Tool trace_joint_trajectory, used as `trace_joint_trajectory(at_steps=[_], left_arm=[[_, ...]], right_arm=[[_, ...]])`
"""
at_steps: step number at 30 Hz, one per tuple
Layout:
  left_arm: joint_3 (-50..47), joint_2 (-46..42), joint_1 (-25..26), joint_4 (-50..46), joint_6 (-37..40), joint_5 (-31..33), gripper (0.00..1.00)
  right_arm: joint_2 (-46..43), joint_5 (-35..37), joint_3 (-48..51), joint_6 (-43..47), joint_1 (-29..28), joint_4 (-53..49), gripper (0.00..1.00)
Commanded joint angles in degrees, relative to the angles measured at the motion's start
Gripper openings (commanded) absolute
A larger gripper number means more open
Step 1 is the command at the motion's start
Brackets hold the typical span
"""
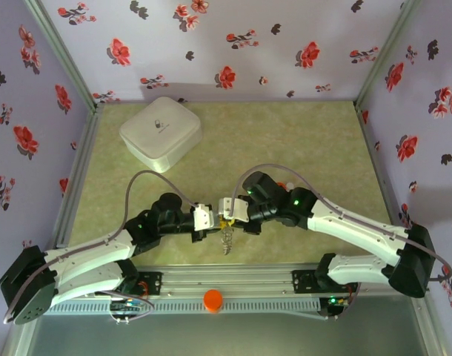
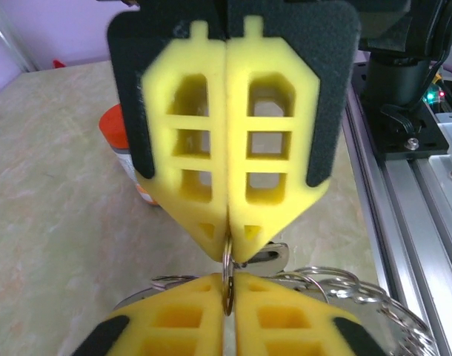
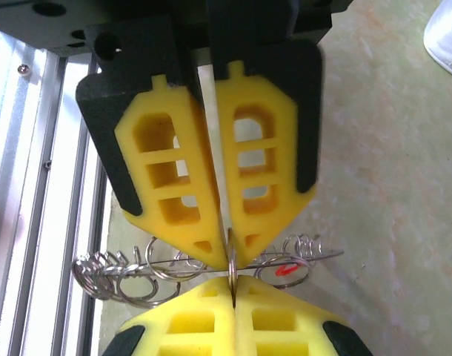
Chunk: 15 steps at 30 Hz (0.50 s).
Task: Put the keys on the keyring
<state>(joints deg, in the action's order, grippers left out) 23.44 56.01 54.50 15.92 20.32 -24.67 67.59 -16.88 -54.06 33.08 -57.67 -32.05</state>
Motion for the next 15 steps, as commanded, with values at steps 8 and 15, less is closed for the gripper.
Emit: trace_joint_trajectory(at_steps=[8,15], left_arm=[[-3.3,-1.9,0.3,13.2,-7.0,-1.1,0.00],[-6.0,-1.5,0.2,21.9,-10.7,-1.1,0.00]], right_arm=[[-7.9,-0.9,7.4,-3.4,0.1,8.8,0.25],[-11.5,-0.8,12.2,-8.5,0.8,15.0,0.31]])
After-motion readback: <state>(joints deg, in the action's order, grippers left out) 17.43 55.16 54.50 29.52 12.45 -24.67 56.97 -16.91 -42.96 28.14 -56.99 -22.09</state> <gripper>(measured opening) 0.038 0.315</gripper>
